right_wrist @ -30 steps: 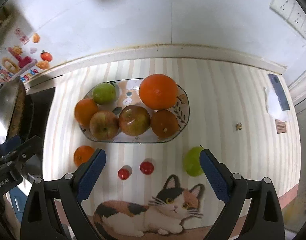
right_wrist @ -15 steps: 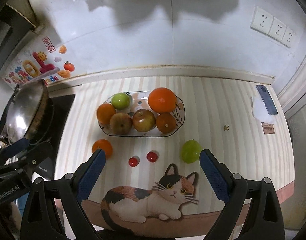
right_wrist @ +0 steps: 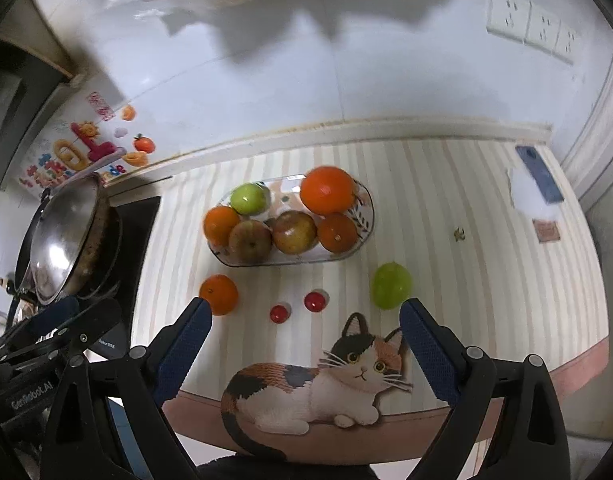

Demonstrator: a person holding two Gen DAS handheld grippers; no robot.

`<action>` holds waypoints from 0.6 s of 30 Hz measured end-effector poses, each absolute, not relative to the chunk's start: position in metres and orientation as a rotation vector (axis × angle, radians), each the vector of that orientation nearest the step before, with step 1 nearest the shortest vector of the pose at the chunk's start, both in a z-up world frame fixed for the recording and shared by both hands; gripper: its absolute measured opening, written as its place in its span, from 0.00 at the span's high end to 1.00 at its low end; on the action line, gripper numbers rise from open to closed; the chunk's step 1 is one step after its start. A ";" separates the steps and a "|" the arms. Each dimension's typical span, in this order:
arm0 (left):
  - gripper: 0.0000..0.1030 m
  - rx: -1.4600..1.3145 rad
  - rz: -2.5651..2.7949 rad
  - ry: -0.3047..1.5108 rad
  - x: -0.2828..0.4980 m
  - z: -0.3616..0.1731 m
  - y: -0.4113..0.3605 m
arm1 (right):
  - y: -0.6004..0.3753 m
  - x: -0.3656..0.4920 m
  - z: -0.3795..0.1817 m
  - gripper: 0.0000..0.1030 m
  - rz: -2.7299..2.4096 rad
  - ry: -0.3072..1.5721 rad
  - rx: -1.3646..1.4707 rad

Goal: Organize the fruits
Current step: 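Grasp the loose orange with the left gripper while the right gripper grasps the green apple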

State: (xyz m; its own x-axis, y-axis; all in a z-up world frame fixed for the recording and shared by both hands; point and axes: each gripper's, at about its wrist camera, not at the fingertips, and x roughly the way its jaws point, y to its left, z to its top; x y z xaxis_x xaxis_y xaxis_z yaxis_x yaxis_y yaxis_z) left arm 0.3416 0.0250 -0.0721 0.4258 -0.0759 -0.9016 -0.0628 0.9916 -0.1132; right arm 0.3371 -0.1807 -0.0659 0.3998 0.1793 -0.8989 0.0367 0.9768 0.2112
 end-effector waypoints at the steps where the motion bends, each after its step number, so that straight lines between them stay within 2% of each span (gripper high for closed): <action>1: 0.10 -0.144 -0.008 1.147 0.347 -0.081 0.026 | -0.187 0.341 -0.074 0.06 0.081 1.177 0.227; 11: 0.10 -0.213 0.015 1.379 0.404 -0.179 0.036 | -0.256 0.380 -0.181 0.06 -0.042 1.356 0.401; 18: 0.10 -0.233 0.038 1.515 0.432 -0.230 0.034 | -0.274 0.405 -0.238 0.06 -0.083 1.438 0.476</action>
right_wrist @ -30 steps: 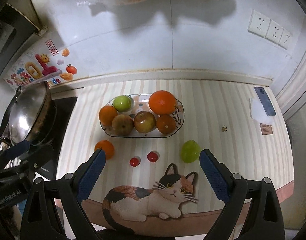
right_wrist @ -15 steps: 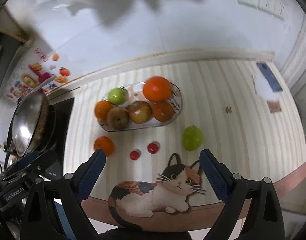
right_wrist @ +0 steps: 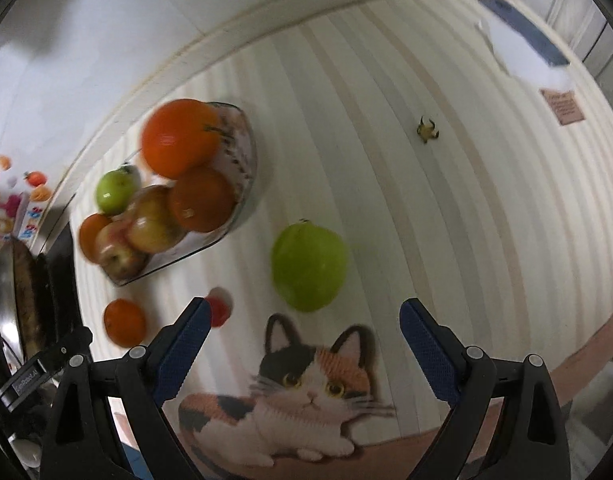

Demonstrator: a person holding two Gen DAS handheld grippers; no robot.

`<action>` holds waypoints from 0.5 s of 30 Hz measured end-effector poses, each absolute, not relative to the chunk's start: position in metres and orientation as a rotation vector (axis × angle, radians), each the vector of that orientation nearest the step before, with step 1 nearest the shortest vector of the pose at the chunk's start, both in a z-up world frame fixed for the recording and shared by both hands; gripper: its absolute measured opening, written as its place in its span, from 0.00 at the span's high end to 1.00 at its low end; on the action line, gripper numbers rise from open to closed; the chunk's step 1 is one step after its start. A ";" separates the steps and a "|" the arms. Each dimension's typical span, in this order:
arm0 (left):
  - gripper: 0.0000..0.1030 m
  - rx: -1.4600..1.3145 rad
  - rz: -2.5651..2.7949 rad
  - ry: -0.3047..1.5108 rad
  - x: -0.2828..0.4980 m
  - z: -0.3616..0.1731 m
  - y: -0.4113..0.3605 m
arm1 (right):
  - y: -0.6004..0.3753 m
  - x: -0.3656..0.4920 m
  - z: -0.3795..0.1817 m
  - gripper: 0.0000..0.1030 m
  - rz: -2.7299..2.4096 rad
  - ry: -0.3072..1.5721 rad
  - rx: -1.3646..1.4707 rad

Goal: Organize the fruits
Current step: 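Grasp the loose orange with the left gripper while the right gripper grasps the green apple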

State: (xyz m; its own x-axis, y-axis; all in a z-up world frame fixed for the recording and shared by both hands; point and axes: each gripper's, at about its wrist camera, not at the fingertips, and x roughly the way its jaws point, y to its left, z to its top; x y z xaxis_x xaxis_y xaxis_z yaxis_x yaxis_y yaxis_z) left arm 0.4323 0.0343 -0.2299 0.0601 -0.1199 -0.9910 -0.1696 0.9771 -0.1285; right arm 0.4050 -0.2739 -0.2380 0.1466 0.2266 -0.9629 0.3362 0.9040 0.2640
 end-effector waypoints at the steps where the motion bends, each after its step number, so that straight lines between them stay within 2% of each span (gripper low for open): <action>1: 0.10 -0.236 0.046 1.530 0.435 -0.237 0.036 | -0.275 0.409 -0.245 0.07 -0.085 1.446 0.487; 6: 0.11 -0.245 0.073 1.610 0.443 -0.272 0.036 | -0.275 0.420 -0.265 0.14 -0.082 1.480 0.508; 7: 0.14 -0.249 0.070 1.616 0.443 -0.276 0.036 | -0.274 0.422 -0.269 0.14 -0.081 1.486 0.508; 9: 0.28 -0.243 0.072 1.623 0.443 -0.282 0.034 | -0.272 0.425 -0.275 0.19 -0.077 1.496 0.514; 11: 0.37 -0.218 0.086 1.613 0.443 -0.283 0.034 | -0.269 0.429 -0.278 0.21 -0.075 1.501 0.510; 13: 0.40 -0.213 0.092 1.600 0.442 -0.283 0.034 | -0.267 0.432 -0.280 0.23 -0.070 1.503 0.507; 15: 0.40 -0.214 0.088 1.597 0.440 -0.283 0.034 | -0.262 0.436 -0.284 0.33 -0.062 1.516 0.490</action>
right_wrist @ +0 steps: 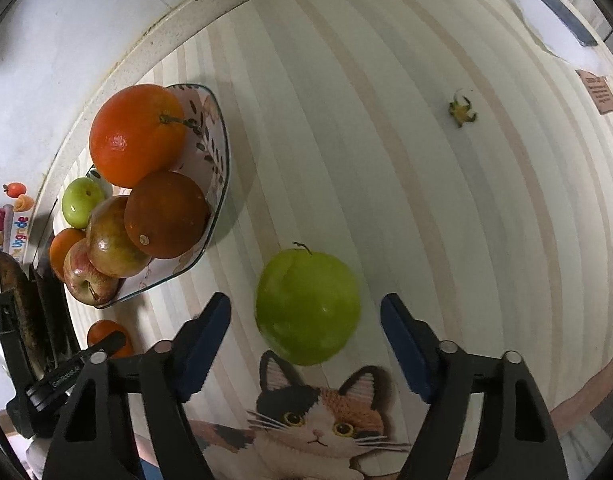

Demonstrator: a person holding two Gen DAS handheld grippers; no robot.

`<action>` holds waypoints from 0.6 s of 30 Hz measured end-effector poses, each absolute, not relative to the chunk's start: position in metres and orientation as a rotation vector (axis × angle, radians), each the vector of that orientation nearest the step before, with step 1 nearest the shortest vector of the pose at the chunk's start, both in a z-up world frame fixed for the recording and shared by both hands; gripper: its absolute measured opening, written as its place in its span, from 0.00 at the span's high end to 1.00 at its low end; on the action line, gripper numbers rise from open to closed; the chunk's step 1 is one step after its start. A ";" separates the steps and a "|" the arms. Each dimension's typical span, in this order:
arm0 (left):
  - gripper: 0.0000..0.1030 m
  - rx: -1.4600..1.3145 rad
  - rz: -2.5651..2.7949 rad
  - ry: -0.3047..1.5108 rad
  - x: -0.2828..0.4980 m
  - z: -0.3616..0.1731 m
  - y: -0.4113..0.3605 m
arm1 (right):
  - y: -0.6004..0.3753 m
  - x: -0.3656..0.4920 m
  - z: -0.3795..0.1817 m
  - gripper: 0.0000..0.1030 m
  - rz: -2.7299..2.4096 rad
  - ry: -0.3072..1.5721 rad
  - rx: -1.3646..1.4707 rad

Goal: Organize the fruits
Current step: 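Grasp the loose orange with the left gripper while the right gripper grasps the green apple, then carry the orange and green apple onto the floral plate and open both grippers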

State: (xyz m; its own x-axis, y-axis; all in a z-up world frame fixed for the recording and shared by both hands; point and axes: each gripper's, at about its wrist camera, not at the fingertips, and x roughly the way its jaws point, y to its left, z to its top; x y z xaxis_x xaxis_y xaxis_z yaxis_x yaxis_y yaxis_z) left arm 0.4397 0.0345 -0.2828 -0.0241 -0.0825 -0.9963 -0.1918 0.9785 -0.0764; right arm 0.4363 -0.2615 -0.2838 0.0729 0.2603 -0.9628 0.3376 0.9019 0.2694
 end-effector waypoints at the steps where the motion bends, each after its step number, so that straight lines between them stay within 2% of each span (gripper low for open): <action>1: 0.40 -0.203 0.086 1.593 0.438 -0.282 0.033 | -0.260 0.437 -0.286 0.37 -0.063 1.522 0.477; 3: 0.41 -0.186 0.091 1.586 0.437 -0.282 0.031 | -0.256 0.438 -0.289 0.44 -0.070 1.523 0.444; 11: 0.41 -0.171 0.069 1.539 0.428 -0.255 0.025 | -0.245 0.438 -0.288 0.44 -0.048 1.501 0.406; 18: 0.41 -0.177 0.005 1.468 0.426 -0.212 0.011 | -0.234 0.439 -0.261 0.44 0.008 1.449 0.384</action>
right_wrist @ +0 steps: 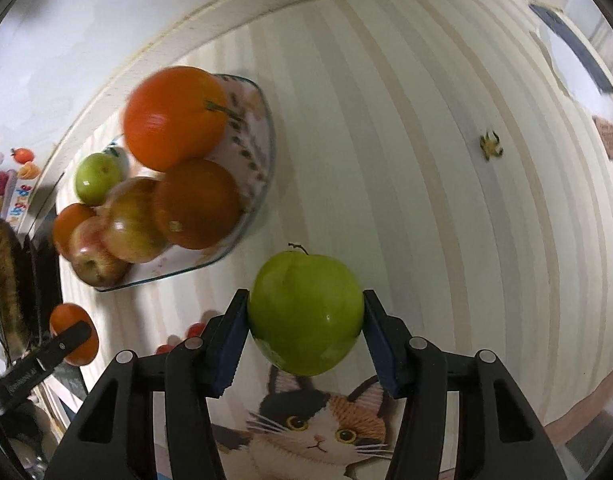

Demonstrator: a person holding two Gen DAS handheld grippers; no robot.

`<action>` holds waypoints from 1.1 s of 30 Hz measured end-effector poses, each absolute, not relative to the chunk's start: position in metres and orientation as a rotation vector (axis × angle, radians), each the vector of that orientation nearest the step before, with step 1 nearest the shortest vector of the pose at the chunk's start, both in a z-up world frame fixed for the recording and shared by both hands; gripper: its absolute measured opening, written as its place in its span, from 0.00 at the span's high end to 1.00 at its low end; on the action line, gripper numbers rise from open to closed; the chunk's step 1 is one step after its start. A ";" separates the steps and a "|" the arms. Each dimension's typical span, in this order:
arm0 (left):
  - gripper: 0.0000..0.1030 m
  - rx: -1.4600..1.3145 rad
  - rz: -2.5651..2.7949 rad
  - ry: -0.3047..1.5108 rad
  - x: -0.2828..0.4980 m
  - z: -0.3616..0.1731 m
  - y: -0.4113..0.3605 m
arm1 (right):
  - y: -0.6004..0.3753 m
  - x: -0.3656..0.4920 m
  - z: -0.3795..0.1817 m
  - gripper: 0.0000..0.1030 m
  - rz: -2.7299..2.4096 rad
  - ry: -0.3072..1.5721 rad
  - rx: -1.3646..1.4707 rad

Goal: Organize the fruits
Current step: 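Carry the orange and green apple onto the floral plate and open both grippers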

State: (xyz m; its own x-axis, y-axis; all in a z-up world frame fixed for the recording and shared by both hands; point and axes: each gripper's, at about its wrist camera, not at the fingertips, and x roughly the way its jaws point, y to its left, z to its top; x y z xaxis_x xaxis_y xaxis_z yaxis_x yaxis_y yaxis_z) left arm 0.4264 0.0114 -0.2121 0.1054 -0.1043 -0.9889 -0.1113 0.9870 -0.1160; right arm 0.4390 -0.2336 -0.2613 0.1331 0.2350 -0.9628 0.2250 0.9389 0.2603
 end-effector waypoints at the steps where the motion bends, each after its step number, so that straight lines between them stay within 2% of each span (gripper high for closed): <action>1: 0.41 -0.185 -0.012 1.455 0.427 -0.203 0.009 | -0.231 0.439 -0.255 0.44 0.020 1.437 0.387; 6: 0.41 -0.225 -0.107 1.404 0.451 -0.158 -0.001 | -0.218 0.447 -0.218 0.44 0.096 1.372 0.402; 11: 0.41 -0.245 -0.161 1.411 0.507 -0.144 -0.004 | -0.187 0.477 -0.191 0.44 0.187 1.325 0.406; 17: 0.41 -0.242 -0.144 1.505 0.564 -0.174 0.006 | -0.146 0.525 -0.196 0.44 0.270 1.343 0.359; 22: 0.41 -0.316 -0.144 1.633 0.578 -0.210 0.019 | -0.114 0.549 -0.208 0.44 0.342 1.367 0.230; 33: 0.40 -0.312 -0.142 1.671 0.589 -0.217 0.011 | -0.100 0.565 -0.223 0.44 0.388 1.422 0.070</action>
State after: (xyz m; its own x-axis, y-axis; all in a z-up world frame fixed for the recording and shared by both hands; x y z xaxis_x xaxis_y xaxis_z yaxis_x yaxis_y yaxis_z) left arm 0.5886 0.0109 -0.2171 -0.0963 -0.2856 -0.9535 -0.1208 0.9542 -0.2736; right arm 0.5655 -0.1003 -0.2235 0.0972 0.3033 -0.9479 -0.2205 0.9353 0.2766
